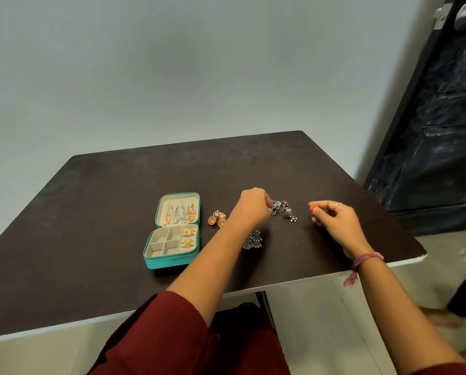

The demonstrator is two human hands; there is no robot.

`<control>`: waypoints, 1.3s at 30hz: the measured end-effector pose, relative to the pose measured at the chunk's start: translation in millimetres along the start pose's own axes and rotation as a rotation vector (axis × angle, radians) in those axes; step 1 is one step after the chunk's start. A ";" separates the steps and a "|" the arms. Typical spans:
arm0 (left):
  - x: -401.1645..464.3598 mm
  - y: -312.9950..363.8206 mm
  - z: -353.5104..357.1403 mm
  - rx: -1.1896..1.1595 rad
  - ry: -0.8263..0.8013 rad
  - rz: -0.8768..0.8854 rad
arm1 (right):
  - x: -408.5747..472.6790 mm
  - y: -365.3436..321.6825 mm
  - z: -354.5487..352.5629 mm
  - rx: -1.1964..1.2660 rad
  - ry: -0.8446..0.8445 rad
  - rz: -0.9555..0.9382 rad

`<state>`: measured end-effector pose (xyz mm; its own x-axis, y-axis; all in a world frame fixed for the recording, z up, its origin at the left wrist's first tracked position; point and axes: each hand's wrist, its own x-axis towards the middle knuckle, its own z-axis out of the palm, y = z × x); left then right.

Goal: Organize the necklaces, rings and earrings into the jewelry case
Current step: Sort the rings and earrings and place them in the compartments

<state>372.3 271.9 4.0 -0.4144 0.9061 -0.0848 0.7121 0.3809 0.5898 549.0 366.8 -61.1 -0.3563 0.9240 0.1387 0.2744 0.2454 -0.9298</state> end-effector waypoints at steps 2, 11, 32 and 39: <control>3.7 0.8 11.6 -0.055 -0.017 -0.007 | -1.2 3.9 0.9 -0.062 -0.004 -0.037; 20.0 -1.9 41.2 -0.150 -0.026 -0.053 | -1.9 -1.2 12.9 -0.297 -0.075 -0.128; 24.0 10.1 43.8 -0.157 0.078 0.018 | 0.7 4.9 17.6 -0.375 -0.066 -0.143; 24.3 14.0 29.7 -0.318 0.047 0.001 | -1.6 3.5 16.4 -0.374 -0.058 -0.145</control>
<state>389.0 304.7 -13.7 -0.4448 0.8942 -0.0510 0.5027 0.2964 0.8120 535.9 361.3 -70.2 -0.4625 0.8562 0.2301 0.5195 0.4721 -0.7123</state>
